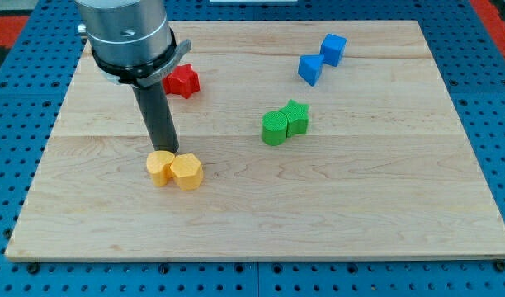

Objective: Move the blue triangle closer to the blue cube

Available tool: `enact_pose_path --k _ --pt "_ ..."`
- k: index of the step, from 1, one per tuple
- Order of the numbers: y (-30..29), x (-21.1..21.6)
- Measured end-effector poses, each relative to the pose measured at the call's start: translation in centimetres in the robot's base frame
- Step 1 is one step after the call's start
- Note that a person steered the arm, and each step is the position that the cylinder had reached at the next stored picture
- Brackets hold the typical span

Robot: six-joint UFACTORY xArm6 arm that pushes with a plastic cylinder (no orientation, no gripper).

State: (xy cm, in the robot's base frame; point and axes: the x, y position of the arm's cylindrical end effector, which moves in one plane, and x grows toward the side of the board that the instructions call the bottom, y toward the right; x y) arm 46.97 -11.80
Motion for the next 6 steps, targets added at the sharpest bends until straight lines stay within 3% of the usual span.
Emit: enact_pose_path --k 2,3,4,6 --pt "0.2 0.0" --pt "3.1 -6.2" --pt "12.1 -8.6" --pt "18.4 -13.4"
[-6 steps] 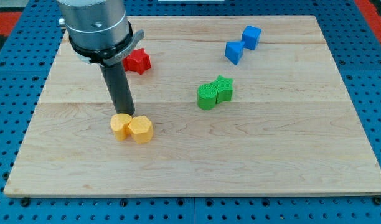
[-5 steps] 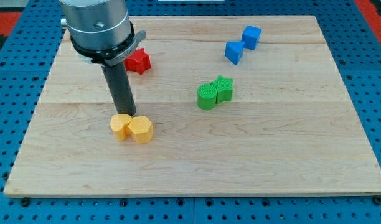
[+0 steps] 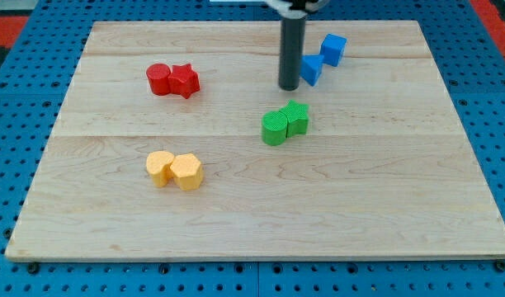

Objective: Move the blue triangle closer to the blue cube

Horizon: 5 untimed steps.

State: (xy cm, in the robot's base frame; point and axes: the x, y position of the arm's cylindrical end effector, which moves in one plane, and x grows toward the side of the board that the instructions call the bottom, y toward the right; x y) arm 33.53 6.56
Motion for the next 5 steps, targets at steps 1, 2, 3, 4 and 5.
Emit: enact_pose_path --k 1,2,3,4,5 --pt "2.5 -0.4" --pt "5.8 -1.2" --pt "7.8 -1.3" --pt "8.5 -1.1" --pt "8.5 -1.1"
